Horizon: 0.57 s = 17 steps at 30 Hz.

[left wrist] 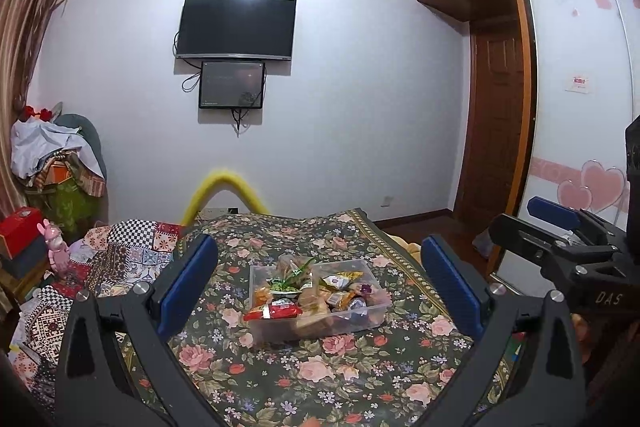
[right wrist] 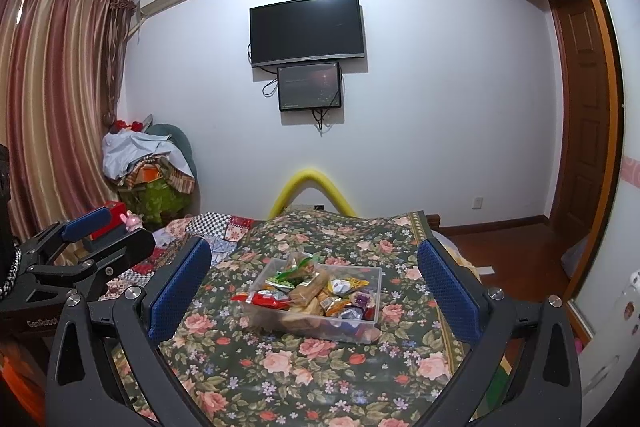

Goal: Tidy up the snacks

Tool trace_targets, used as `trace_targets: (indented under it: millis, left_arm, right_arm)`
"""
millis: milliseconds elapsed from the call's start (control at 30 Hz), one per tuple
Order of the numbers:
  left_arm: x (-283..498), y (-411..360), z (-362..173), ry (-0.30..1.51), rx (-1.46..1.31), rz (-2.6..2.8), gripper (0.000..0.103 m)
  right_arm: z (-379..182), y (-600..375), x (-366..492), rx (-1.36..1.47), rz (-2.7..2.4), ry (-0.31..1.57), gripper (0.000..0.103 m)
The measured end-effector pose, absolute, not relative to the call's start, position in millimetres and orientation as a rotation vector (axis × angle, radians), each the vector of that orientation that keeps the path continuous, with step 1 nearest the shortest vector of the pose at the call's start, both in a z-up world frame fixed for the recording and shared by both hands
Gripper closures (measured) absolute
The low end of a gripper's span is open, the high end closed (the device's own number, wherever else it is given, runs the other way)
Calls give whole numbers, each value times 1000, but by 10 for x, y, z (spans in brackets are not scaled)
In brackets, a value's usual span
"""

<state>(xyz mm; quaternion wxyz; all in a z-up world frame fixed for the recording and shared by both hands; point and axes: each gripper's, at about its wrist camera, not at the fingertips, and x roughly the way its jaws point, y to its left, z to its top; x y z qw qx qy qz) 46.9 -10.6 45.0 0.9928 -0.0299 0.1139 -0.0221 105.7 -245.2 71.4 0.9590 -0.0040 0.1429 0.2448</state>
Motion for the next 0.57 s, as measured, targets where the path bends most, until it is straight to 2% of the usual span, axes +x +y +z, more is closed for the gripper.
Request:
trace_targets:
  millis: [567]
  left_arm:
    - [491, -129, 417, 243, -64, -62, 0]
  right_arm:
    - [699, -2462, 1078, -6, 499, 297, 0]
